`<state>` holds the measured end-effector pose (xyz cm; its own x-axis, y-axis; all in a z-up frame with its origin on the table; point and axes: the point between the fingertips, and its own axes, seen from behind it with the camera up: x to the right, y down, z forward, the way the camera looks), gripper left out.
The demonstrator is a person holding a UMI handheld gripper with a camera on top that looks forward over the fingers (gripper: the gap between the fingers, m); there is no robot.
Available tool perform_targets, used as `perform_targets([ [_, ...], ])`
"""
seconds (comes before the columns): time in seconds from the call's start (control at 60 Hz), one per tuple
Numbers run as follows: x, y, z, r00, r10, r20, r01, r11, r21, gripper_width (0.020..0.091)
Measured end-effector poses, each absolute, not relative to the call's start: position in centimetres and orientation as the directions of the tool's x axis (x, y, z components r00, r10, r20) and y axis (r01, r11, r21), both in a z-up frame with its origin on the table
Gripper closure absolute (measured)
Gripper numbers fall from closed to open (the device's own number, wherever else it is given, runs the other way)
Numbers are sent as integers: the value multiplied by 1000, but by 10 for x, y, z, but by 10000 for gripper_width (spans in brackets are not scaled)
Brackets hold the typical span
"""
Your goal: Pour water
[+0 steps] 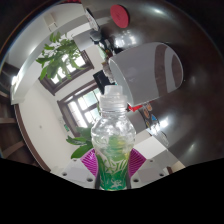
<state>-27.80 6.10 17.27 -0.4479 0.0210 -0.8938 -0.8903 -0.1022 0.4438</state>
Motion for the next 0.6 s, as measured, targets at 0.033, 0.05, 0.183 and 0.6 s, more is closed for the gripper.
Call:
perform_targets([
  [0.033, -280, 60, 171, -440, 12, -898, -893, -107, 437, 757],
  [0.05, -281, 60, 170, -433, 8, -901, -896, -108, 430, 758],
  [0.183, -296, 57, 178, -244, -5, -970, -958, -157, 241, 750],
  [0.6, -169, 61, 283, 978, -79, -194, -203, -131, -970, 753],
])
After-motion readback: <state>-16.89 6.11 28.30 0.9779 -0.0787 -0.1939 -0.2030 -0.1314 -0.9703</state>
